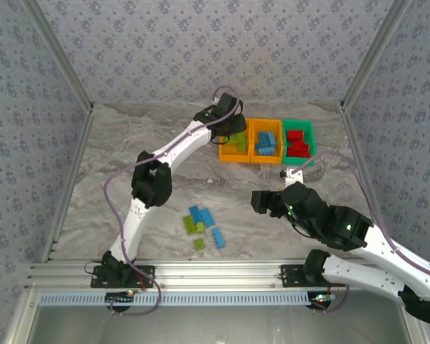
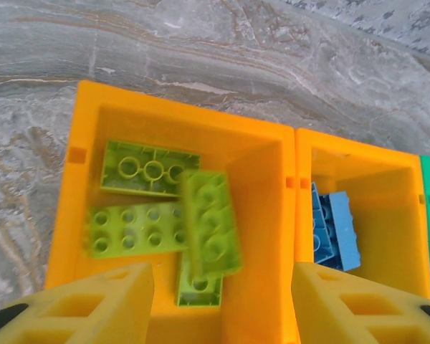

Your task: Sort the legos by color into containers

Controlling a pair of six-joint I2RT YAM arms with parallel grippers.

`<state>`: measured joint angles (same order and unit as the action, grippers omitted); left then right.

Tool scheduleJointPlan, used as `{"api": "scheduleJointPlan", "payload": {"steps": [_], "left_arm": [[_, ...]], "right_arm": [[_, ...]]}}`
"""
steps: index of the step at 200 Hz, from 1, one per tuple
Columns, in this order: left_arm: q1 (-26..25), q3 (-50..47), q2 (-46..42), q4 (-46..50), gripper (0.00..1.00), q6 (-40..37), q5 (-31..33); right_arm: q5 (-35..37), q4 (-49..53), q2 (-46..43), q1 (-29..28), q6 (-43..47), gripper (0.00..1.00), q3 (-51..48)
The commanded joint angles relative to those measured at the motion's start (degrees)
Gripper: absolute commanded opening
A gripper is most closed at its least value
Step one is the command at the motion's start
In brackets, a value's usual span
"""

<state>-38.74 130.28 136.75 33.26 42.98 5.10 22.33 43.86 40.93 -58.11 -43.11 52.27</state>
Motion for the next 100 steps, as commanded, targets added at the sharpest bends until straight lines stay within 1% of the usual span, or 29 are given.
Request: {"api": "scheduleJointPlan", "payload": {"steps": [1, 15, 26, 44, 55, 76, 90, 100], "left_arm": [[-0.5, -2.78, -6.95, 2.09, 0.54, -2.44, -0.66], [-0.45, -13.04, -14.97, -1.92, 0.53, -2.48, -0.53], [-0.33, -23.57, -22.71, -5.84, 0.52, -2.51, -0.75], [-0.45, -40.27, -36.9, -11.83, 0.52, -3.09, -1.32], [-0.51, -48.89, -45.56, -13.27, 0.52, -4.68, -1.48], [-0.78, -61.37, -61.74, -11.62, 0.54, -12.09, -2.1], [-1.13, -67.34, -71.21, -7.64, 0.57, -20.41, -3.76], [-1.29, -70.28, -77.14, -3.56, 0.6, -24.8, -4.3]], "right_arm": [[1.77, 2.03, 0.82, -0.38, -1.38, 0.88, -0.9], [0.63, 2.62, 2.56, -0.42, -1.3, 0.88, -0.81], [-1.08, 2.98, 4.66, -0.46, -1.01, 0.88, -0.86], [-6.05, 1.39, 9.41, -1.24, 0.1, 0.87, -1.03], [-8.93, -0.36, 13.49, -2.73, 0.24, 0.87, -0.95], [-12.09, -5.74, 21.42, -7.33, -1.28, 0.86, -0.72], [-13.91, -10.08, 26.58, -10.56, -3.53, 0.86, -0.82], [-14.0, -13.04, 29.94, -12.48, -4.85, 0.86, -0.79]]}}
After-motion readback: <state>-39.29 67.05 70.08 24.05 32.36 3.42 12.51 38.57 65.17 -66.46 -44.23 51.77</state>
